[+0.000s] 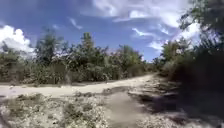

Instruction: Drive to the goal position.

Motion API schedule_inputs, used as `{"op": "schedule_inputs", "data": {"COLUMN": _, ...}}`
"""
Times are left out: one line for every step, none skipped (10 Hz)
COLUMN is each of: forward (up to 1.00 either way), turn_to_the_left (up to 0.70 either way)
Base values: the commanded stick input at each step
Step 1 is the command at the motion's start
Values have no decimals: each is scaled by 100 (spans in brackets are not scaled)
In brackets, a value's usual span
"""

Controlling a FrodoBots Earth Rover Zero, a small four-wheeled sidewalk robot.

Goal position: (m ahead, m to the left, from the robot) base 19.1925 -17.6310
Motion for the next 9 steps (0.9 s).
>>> {"op": "schedule_inputs", "data": {"forward": 70, "turn_to_the_left": 0}}
{"op": "schedule_inputs", "data": {"forward": 70, "turn_to_the_left": 0}}
{"op": "schedule_inputs", "data": {"forward": 70, "turn_to_the_left": 0}}
{"op": "schedule_inputs", "data": {"forward": 70, "turn_to_the_left": 0}}
{"op": "schedule_inputs", "data": {"forward": 70, "turn_to_the_left": 0}}
{"op": "schedule_inputs", "data": {"forward": 70, "turn_to_the_left": 0}}
{"op": "schedule_inputs", "data": {"forward": 70, "turn_to_the_left": 0}}
{"op": "schedule_inputs", "data": {"forward": 70, "turn_to_the_left": 0}}
{"op": "schedule_inputs", "data": {"forward": 70, "turn_to_the_left": 0}}
